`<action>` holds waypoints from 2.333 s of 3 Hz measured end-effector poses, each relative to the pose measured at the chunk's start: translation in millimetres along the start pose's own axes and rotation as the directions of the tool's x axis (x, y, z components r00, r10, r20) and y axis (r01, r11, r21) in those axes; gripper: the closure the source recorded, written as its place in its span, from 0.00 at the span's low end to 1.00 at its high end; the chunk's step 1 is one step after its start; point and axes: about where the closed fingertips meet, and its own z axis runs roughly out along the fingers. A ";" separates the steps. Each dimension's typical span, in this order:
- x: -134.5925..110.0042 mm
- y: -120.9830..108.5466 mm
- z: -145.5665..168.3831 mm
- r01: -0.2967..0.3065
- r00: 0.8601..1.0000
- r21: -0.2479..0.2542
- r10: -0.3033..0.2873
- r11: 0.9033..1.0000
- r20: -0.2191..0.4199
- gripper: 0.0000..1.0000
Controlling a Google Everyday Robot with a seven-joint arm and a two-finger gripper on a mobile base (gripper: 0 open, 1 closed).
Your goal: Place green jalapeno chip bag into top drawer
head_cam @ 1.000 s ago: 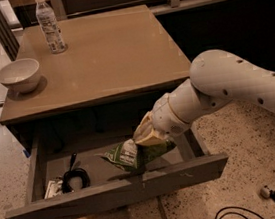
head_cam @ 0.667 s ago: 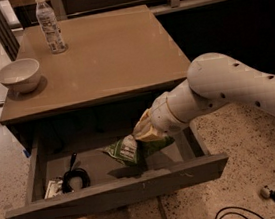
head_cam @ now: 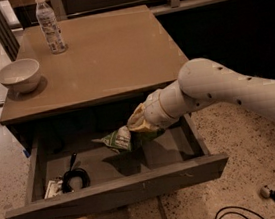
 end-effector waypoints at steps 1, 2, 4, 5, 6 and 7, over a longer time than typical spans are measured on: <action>11.2 -14.6 24.9 0.005 0.999 0.003 -0.005 1.000 0.034 1.00; 24.7 -20.8 50.9 0.005 0.999 -0.018 -0.004 1.000 0.048 1.00; 39.2 -21.1 74.0 0.001 0.999 -0.048 0.001 0.999 0.034 0.82; 39.2 -21.1 74.0 0.001 0.999 -0.048 0.001 0.999 0.034 0.59; 39.2 -21.1 74.1 0.001 0.999 -0.048 0.001 0.999 0.034 0.36; 39.2 -21.0 74.1 0.001 0.999 -0.048 0.001 0.999 0.034 0.12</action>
Offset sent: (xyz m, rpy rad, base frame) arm 0.0567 0.0195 -0.0731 0.0545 0.0214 0.0437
